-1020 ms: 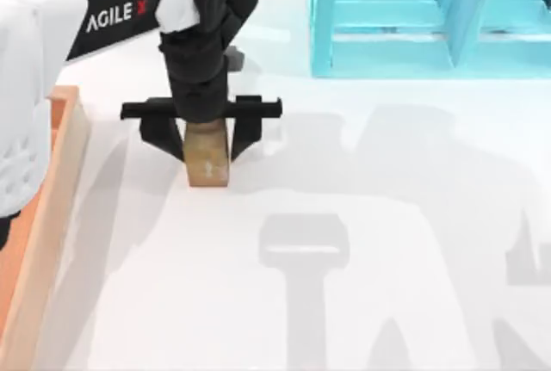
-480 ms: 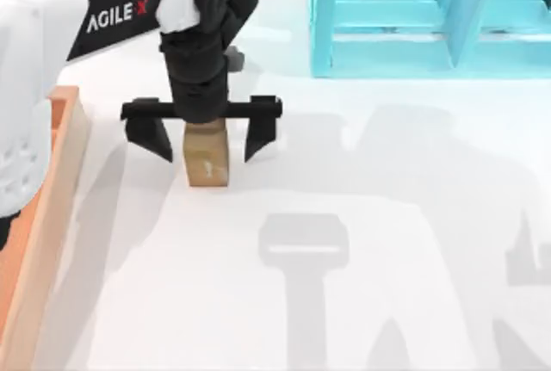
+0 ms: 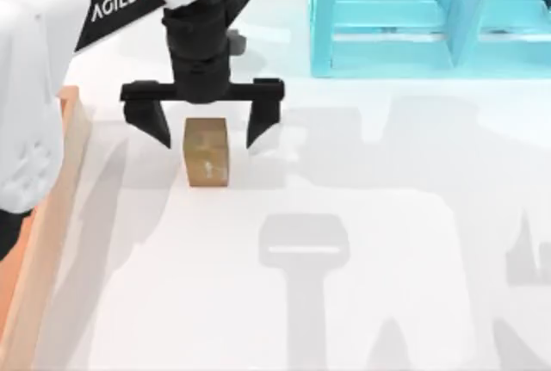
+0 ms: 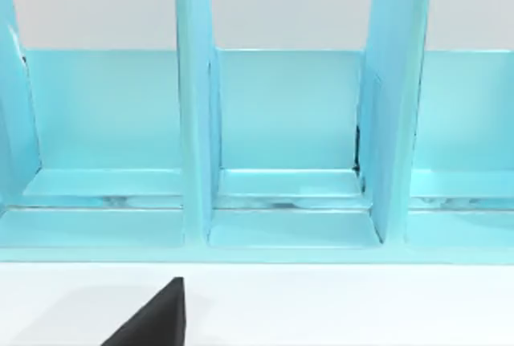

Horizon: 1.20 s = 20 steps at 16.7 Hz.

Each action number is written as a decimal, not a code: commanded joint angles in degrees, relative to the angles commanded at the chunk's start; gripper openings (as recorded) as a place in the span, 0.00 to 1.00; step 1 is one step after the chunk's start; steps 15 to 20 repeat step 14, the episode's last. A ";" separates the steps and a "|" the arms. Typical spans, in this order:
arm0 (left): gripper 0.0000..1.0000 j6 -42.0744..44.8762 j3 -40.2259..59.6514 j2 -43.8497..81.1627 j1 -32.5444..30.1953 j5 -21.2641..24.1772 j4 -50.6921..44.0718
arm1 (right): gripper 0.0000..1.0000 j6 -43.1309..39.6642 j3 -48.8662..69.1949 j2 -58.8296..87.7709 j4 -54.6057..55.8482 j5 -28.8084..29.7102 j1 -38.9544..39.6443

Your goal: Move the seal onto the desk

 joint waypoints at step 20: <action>1.00 0.25 42.37 6.53 -0.23 0.10 -33.85 | 1.00 0.00 0.00 0.00 0.00 0.00 0.00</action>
